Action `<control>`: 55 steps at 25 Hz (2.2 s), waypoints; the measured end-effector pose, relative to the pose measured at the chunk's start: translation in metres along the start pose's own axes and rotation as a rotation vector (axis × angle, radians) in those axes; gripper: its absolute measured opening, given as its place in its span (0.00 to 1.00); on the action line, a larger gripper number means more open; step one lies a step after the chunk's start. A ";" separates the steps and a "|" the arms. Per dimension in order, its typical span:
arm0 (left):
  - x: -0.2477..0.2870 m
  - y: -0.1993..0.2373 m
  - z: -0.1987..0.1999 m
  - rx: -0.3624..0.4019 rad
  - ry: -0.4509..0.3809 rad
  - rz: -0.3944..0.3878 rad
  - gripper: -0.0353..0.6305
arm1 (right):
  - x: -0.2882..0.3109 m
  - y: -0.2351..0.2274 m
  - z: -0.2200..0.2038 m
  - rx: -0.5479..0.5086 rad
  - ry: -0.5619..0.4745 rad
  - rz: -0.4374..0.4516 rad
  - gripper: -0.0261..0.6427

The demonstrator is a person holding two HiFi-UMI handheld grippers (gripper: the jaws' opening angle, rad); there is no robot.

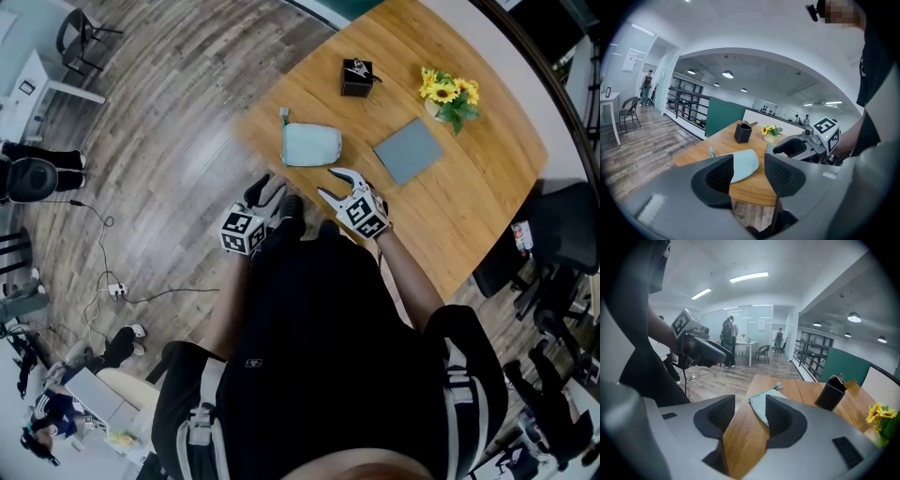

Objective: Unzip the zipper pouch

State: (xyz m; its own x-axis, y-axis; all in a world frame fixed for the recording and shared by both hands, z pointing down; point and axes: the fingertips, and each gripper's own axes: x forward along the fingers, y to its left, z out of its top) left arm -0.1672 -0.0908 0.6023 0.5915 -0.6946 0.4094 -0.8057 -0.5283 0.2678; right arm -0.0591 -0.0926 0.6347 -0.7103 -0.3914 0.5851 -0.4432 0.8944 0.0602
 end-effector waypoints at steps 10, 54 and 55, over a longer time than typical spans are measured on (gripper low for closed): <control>-0.005 0.033 -0.014 -0.024 0.027 -0.014 0.36 | 0.041 0.007 0.002 -0.012 0.046 0.019 0.33; 0.027 0.111 -0.029 -0.069 0.140 -0.098 0.35 | 0.178 -0.009 -0.054 -0.050 0.336 0.038 0.23; 0.028 0.112 -0.029 -0.069 0.142 -0.101 0.35 | 0.179 -0.008 -0.054 -0.051 0.335 0.048 0.23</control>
State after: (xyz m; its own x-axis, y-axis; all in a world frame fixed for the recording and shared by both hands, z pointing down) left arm -0.2413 -0.1551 0.6692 0.6633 -0.5610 0.4952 -0.7454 -0.5537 0.3712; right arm -0.1534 -0.1582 0.7827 -0.5070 -0.2628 0.8209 -0.3795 0.9232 0.0611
